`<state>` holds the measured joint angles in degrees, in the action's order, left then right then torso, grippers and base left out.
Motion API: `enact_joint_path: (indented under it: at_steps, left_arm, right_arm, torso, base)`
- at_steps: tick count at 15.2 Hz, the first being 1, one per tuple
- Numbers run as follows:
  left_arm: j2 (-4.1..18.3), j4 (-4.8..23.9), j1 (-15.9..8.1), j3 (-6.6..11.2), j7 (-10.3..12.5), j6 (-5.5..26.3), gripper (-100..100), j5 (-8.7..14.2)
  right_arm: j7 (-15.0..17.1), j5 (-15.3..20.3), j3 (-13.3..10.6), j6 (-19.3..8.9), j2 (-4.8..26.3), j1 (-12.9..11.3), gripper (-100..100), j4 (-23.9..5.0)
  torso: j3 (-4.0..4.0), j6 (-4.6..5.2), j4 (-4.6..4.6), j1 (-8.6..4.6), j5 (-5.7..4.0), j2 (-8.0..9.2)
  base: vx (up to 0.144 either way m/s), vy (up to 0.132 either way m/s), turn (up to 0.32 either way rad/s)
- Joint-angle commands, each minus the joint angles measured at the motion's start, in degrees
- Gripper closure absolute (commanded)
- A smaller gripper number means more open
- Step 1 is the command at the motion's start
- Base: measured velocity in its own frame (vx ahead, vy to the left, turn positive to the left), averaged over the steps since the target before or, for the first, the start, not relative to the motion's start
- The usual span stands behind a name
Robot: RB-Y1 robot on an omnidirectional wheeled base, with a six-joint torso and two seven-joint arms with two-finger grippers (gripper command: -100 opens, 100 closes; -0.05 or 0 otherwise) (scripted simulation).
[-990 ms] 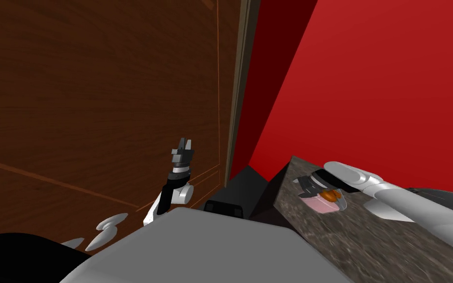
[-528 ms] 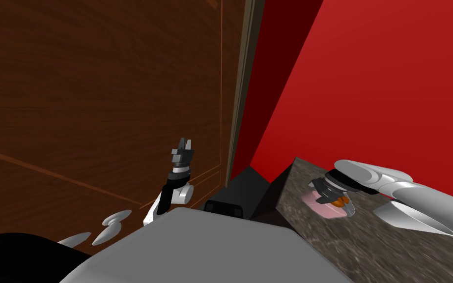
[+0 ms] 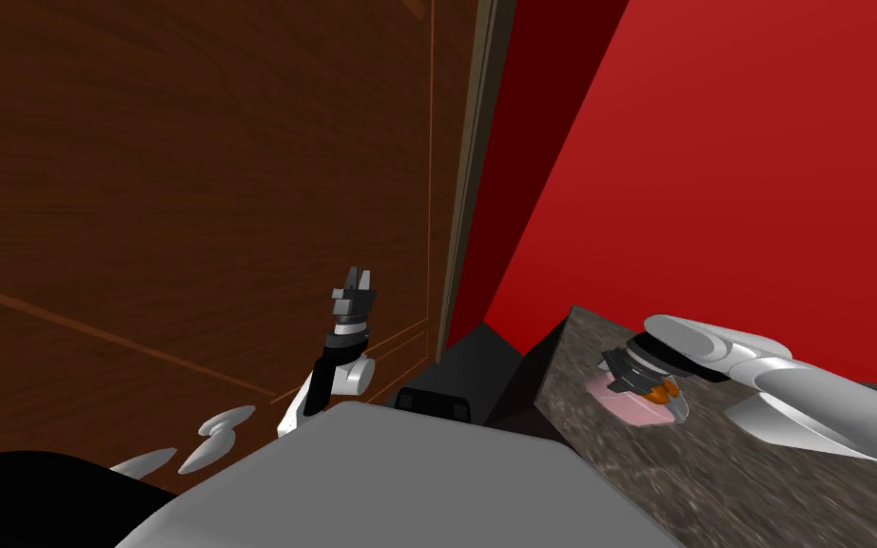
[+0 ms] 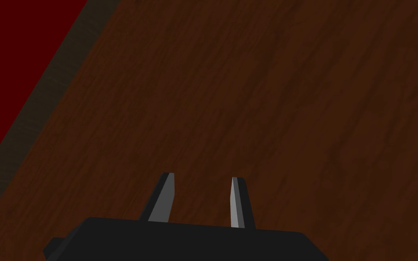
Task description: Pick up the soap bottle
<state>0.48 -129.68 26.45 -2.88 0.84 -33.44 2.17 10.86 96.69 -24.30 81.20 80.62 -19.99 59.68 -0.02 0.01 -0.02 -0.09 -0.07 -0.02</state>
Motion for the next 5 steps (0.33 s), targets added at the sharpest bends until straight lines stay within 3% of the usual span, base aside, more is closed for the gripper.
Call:
enact_joint_path:
  at_steps: [1,4,5]
  left_arm:
    - [0.0,0.0,0.0,0.0,0.0,0.0,0,0.0]
    - [0.0,0.0,0.0,0.0,0.0,0.0,0,0.0]
    - [0.0,0.0,0.0,0.0,0.0,0.0,0,0.0]
  right_arm:
    - [0.0,0.0,0.0,0.0,0.0,0.0,100,0.0]
    - [0.23,0.04,0.45,2.16,0.95,-1.62,100,0.37]
    - [-0.09,-0.04,0.3,1.16,0.61,-0.93,100,0.06]
  torso:
    - [0.0,0.0,0.0,0.0,0.0,0.0]
    - [0.02,0.0,0.03,0.03,0.06,0.01]
    - [0.04,0.0,0.04,0.06,0.08,0.03]
  base:
    - [0.0,0.0,0.0]
    - [-0.005,0.004,-0.018]
    - [0.0,0.0,0.0]
